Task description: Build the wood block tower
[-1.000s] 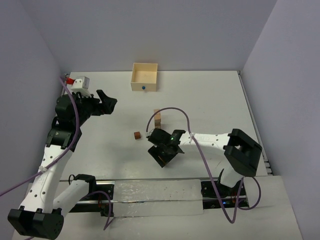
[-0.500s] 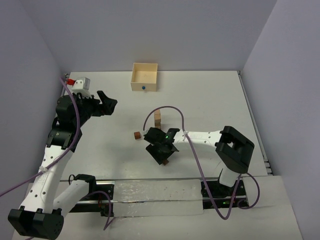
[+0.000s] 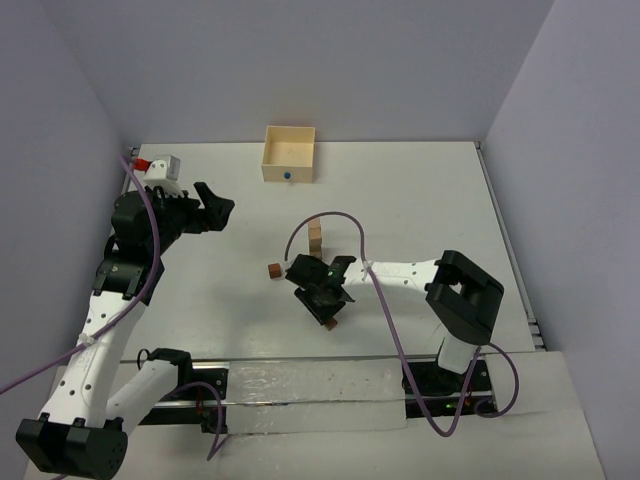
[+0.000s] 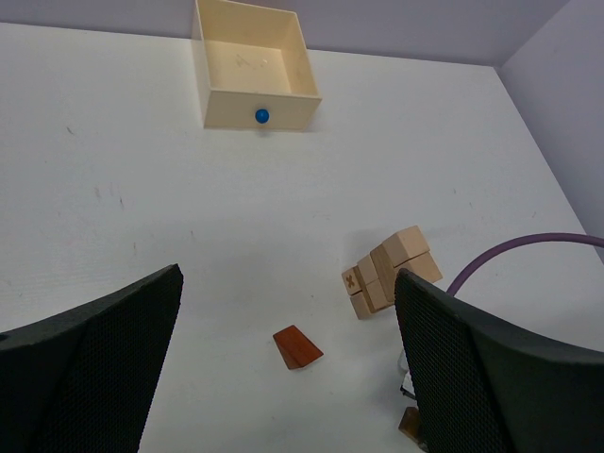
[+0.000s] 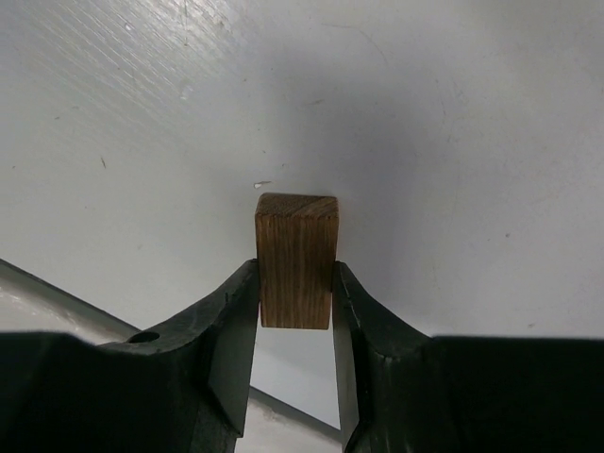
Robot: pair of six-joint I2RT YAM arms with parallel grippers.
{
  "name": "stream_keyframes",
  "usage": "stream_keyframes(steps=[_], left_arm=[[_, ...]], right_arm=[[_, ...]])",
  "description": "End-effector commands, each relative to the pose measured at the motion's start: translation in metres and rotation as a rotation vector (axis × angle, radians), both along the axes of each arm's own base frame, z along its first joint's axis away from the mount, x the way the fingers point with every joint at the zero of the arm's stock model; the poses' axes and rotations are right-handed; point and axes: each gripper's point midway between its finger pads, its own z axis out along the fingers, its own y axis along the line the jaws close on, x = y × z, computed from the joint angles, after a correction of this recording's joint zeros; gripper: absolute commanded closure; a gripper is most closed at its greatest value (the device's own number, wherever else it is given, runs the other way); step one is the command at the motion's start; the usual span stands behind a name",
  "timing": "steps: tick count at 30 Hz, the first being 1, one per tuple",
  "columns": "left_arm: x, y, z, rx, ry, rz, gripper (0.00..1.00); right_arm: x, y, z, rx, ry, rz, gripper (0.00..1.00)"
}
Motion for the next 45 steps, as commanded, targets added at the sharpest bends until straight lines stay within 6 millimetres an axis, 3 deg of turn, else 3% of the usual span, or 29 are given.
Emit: stream_keyframes(steps=[1, 5, 8, 10, 11, 12, 14, 19, 20, 21, 23, 28, 32, 34, 39, 45], left_arm=[[0.002, 0.002, 0.016, -0.003, -0.059, 0.004, 0.01], [0.003, 0.002, 0.019, -0.006, -0.059, 0.005, 0.01], [0.003, 0.002, 0.02, -0.004, -0.057, 0.008, 0.01], [0.004, 0.004, 0.02, 0.0, -0.057, 0.017, 0.01], [0.005, 0.004, 0.019, 0.001, -0.057, 0.021, 0.01], [0.005, 0.005, 0.019, 0.003, -0.056, 0.024, 0.01], [0.005, 0.006, 0.018, 0.005, -0.053, 0.03, 0.01], [0.006, 0.005, 0.017, -0.005, -0.05, 0.032, 0.01], [0.006, 0.005, 0.017, -0.005, -0.051, 0.032, 0.01], [0.007, 0.005, 0.017, -0.005, -0.051, 0.033, 0.01], [0.008, 0.006, 0.017, -0.003, -0.053, 0.037, 0.01], [0.007, 0.006, 0.019, -0.002, -0.058, 0.037, 0.01], [0.006, 0.009, 0.015, 0.017, -0.053, 0.043, 0.01], [0.005, 0.01, 0.014, 0.022, -0.054, 0.045, 0.01], [0.006, 0.01, 0.004, 0.015, -0.035, 0.053, 0.01], [0.006, 0.01, 0.005, 0.014, -0.036, 0.055, 0.01]], right_arm=[[0.005, 0.018, 0.036, 0.092, -0.045, 0.006, 0.73], [0.007, 0.023, 0.061, 0.139, -0.069, 0.01, 0.85], [0.01, 0.035, 0.104, 0.241, -0.108, 0.032, 0.97], [0.012, 0.045, 0.141, 0.35, -0.151, 0.057, 1.0], [0.012, 0.046, 0.147, 0.364, -0.159, 0.059, 1.0], [0.014, 0.051, 0.169, 0.418, -0.193, 0.069, 1.0], [0.025, 0.059, 0.206, 0.467, -0.253, 0.069, 1.0], [0.068, 0.05, 0.245, 0.452, -0.372, -0.056, 1.0], [0.076, 0.051, 0.261, 0.473, -0.394, -0.095, 1.0], [0.076, 0.05, 0.254, 0.446, -0.38, -0.098, 1.0], [0.096, 0.036, 0.259, 0.403, -0.364, -0.224, 1.0], [0.137, 0.013, 0.22, 0.332, -0.253, -0.452, 1.0], [0.16, 0.0, 0.212, 0.301, -0.253, -0.56, 1.0], [0.166, 0.001, 0.216, 0.31, -0.259, -0.583, 1.0], [0.17, 0.006, 0.2, 0.284, -0.212, -0.603, 1.0], [0.176, 0.007, 0.185, 0.25, -0.196, -0.621, 1.0]])
